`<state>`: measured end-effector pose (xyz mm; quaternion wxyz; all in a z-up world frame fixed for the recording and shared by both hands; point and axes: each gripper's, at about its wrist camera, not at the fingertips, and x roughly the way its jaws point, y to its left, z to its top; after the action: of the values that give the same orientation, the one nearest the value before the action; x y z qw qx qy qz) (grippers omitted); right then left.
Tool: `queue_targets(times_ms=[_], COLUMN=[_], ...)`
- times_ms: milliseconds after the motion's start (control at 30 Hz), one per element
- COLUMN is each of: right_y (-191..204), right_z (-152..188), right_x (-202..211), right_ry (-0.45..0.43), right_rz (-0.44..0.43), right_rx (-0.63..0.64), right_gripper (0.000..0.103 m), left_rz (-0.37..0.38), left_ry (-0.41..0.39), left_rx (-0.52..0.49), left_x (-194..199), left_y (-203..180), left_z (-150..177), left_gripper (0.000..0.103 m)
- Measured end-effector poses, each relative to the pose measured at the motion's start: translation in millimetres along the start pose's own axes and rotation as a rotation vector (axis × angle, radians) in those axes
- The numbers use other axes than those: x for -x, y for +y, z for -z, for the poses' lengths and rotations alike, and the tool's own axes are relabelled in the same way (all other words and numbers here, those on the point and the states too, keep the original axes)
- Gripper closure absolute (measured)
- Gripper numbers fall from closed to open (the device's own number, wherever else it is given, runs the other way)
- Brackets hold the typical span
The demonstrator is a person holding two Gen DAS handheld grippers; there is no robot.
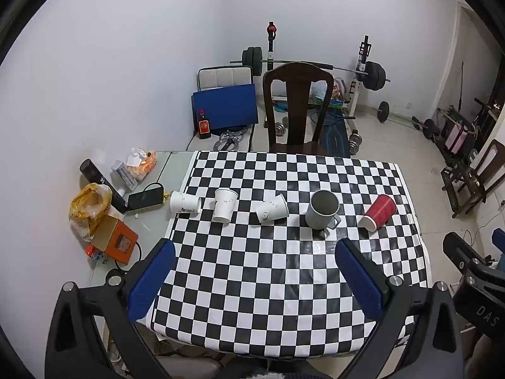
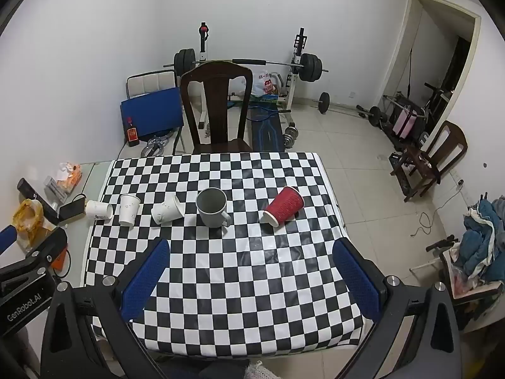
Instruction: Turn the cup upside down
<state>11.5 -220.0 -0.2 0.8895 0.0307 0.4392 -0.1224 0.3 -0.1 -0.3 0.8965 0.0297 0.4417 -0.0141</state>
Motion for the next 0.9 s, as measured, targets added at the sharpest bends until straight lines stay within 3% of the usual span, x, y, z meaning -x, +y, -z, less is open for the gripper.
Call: queue_targets(times_ms=[900], right_y=[1.1], right_z=[-1.0], right_x=[3.7], right_ry=[0.007], right_rz=[0.005], right_rx=[0.006], right_gripper=[0.0], left_rz=[0.005], left_ry=[0.004], left_rx=[0.005], left_x=[1.9], left_y=[0.0], left_z=[0.2], left_gripper=[0.0])
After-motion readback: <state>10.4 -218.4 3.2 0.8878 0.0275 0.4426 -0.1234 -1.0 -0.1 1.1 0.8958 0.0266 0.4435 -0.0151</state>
